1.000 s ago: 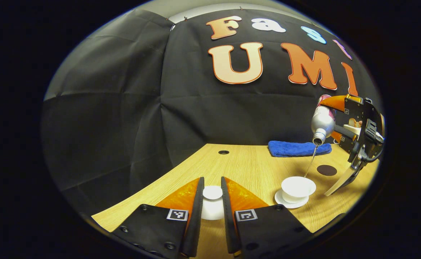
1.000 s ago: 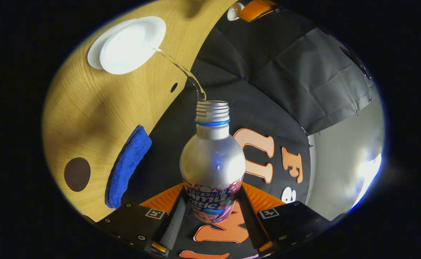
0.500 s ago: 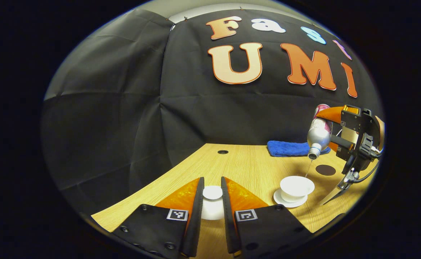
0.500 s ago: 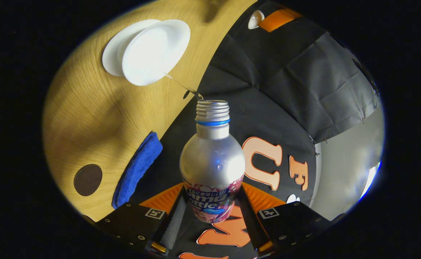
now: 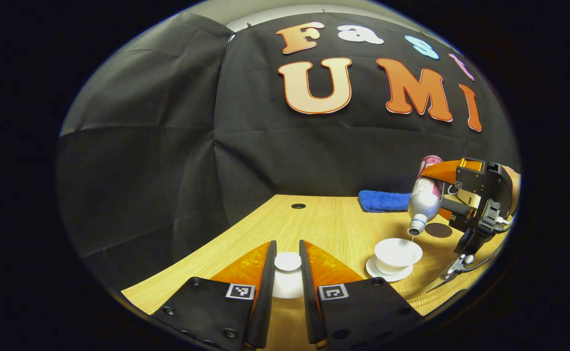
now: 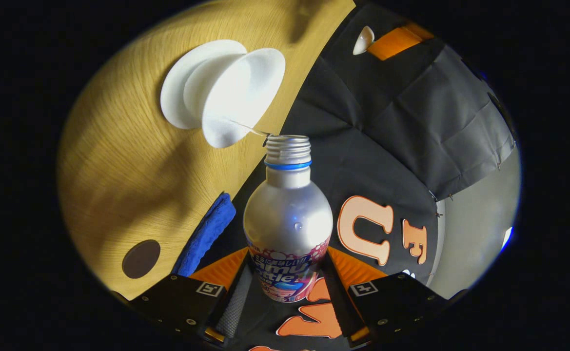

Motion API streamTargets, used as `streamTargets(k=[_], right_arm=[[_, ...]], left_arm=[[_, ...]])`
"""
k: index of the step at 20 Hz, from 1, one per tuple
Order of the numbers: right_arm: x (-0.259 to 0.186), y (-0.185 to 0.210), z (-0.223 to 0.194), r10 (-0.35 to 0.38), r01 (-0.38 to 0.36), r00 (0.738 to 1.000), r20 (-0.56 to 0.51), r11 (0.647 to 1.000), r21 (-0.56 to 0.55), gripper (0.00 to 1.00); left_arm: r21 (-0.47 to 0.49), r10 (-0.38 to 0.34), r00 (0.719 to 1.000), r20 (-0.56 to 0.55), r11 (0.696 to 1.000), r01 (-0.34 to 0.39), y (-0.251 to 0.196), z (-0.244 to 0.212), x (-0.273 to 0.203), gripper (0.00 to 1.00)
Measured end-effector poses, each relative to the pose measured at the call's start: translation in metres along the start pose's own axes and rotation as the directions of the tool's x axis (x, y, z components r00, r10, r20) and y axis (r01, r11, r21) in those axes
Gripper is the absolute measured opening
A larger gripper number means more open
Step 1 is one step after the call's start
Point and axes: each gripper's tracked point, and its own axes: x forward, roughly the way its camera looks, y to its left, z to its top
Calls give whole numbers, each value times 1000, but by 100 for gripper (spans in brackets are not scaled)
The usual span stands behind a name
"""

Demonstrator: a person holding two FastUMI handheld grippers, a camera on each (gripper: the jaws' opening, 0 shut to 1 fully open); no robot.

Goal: Open the teacup lid with one hand, grasp the water bottle and pour water into the teacup with the other hand; after pouring, place the water bottle on the coaster and then close the teacup lid.

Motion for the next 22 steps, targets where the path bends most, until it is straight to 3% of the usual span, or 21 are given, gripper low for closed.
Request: streamTargets(k=[3,7,12,16,22], right_arm=[[-1,6,6,16,-16,1000,9,999,31,79],[-8,22,9,72,-72,997,8,982,172,79],[-13,37,11,140,-135,990,16,912,387,80],[-24,43,6,162,-143,987,13,822,552,80],[-27,30,-30,190,-113,982,-12,631,767,80]], left_arm=[[-6,-10,1000,8,1000,10,-5,2,-1,34],[-5,-4,1000,7,1000,4,-5,3,-1,34],[2,-13,1000,16,1000,13,-14,9,-1,34],[13,-35,999,36,999,34,-30,19,-2,34],[28,-68,996,64,997,66,-58,36,-1,34]])
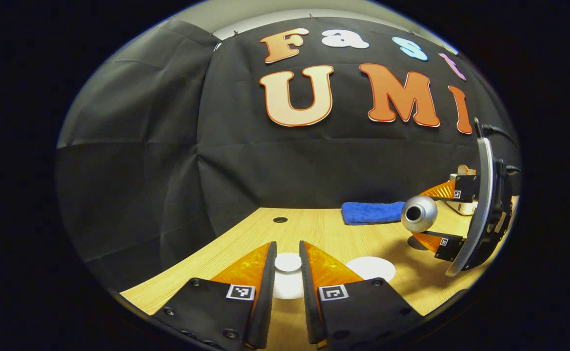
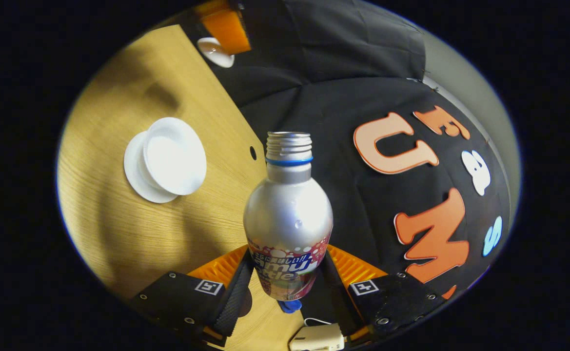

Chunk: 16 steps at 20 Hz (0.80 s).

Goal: Open the teacup lid with one hand, grasp the water bottle and pour water into the teacup with the other hand; after pouring, place the water bottle on the coaster and then close the teacup lid.

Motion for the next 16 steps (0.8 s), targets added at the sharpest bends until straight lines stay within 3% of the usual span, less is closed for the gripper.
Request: streamTargets(k=[8,16], right_arm=[[3,-28,-15,-22,36,999,-48,952,305,80],[5,-46,-30,-15,52,998,-67,810,585,80]], left_arm=[[6,-67,997,41,998,67,-40,22,9,34],[-11,-131,991,16,991,131,-78,14,26,34]])
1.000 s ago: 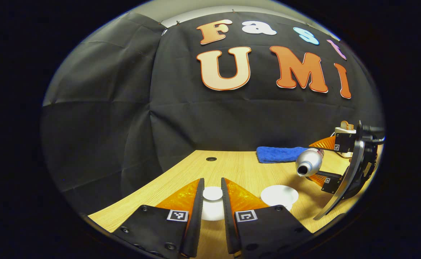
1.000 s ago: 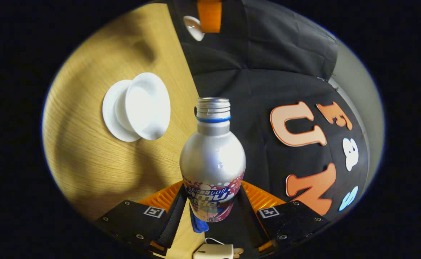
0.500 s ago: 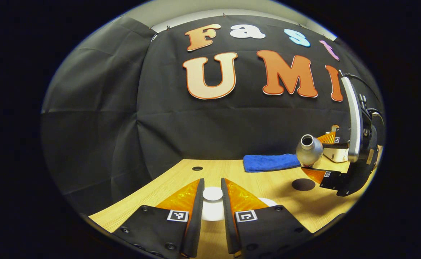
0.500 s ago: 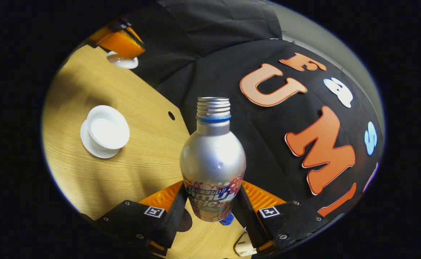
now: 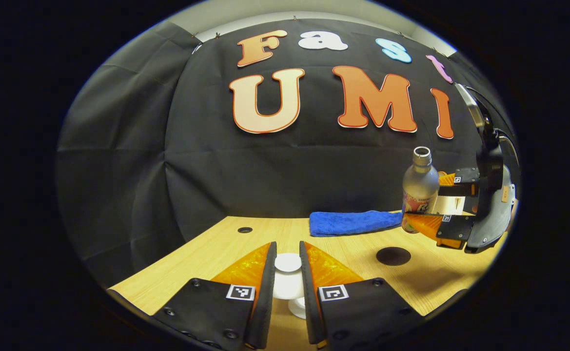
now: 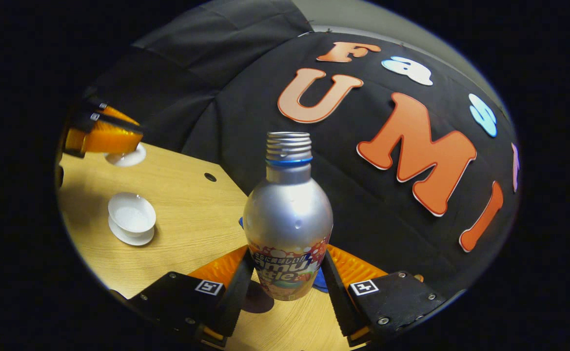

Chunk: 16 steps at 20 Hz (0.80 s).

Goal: Open the teacup lid with one hand, grasp the water bottle and pour water into the teacup with the other hand; after pouring, place the water bottle on the coaster and then close the teacup lid.

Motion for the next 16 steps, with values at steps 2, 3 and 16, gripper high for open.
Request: streamTargets(k=[2,3,16], right_arm=[[0,-4,-3,9,-8,1000,-9,997,80,80],[2,-5,-6,10,-8,1000,-15,993,119,80],[25,-14,-34,40,-14,997,-62,927,374,80]], left_arm=[[-8,-19,1000,-15,1000,18,-8,-7,6,33],[-13,-29,999,-29,1000,29,-13,-13,9,34],[-32,-99,982,-161,995,95,-41,-68,24,34]])
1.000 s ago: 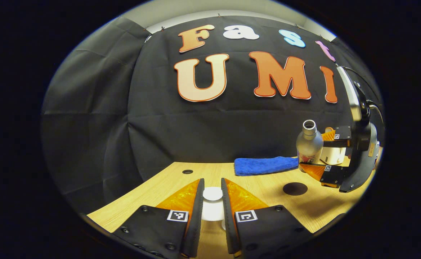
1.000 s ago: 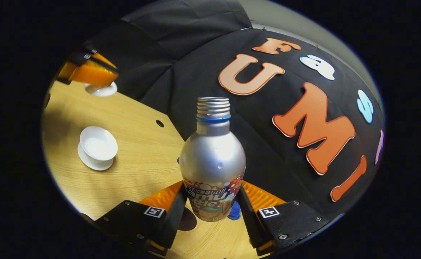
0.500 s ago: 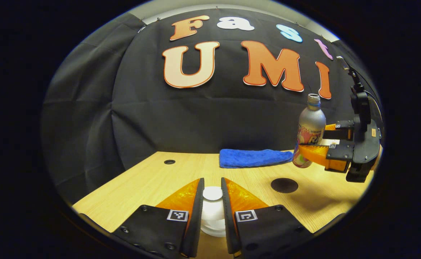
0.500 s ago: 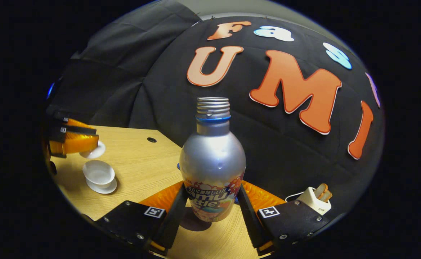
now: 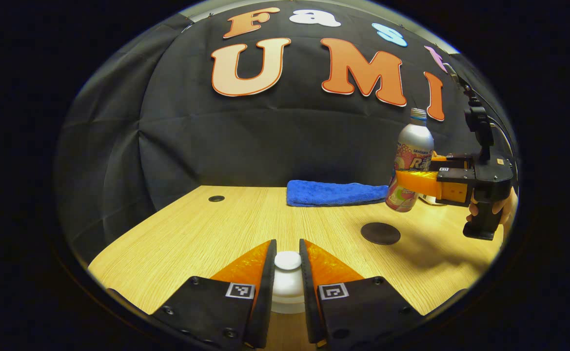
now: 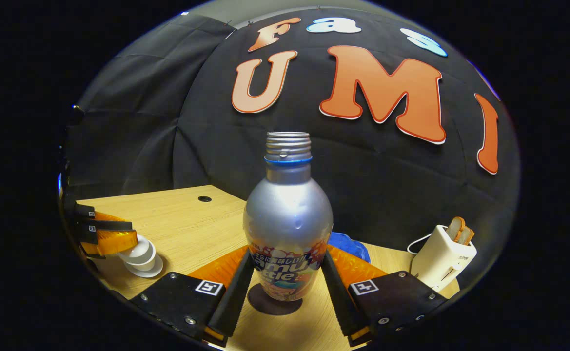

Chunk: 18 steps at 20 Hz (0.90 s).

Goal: Open the teacup lid with one hand, grasp the water bottle and pour water into the teacup with the other hand; after pouring, place the water bottle on the coaster and then close the teacup lid.

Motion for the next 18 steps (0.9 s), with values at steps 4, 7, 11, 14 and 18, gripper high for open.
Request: streamTargets(k=[4,7,11,14,18], right_arm=[[10,3,-15,7,-7,999,-32,1000,14,80],[19,3,-31,8,-7,998,-70,1000,20,80],[28,4,-38,17,-13,996,-85,999,53,80],[32,3,-48,16,-9,994,-107,998,68,80],[38,5,-61,31,-17,990,-138,995,99,80]], left_arm=[[-4,-13,1000,-27,1000,13,-4,-9,8,34],[25,-10,999,-33,1000,10,-5,-9,7,34],[16,-14,1000,-20,1000,14,-4,-7,7,36],[13,-10,1000,-3,1000,10,-2,-3,5,44],[16,-3,999,44,1000,2,-1,10,1,53]])
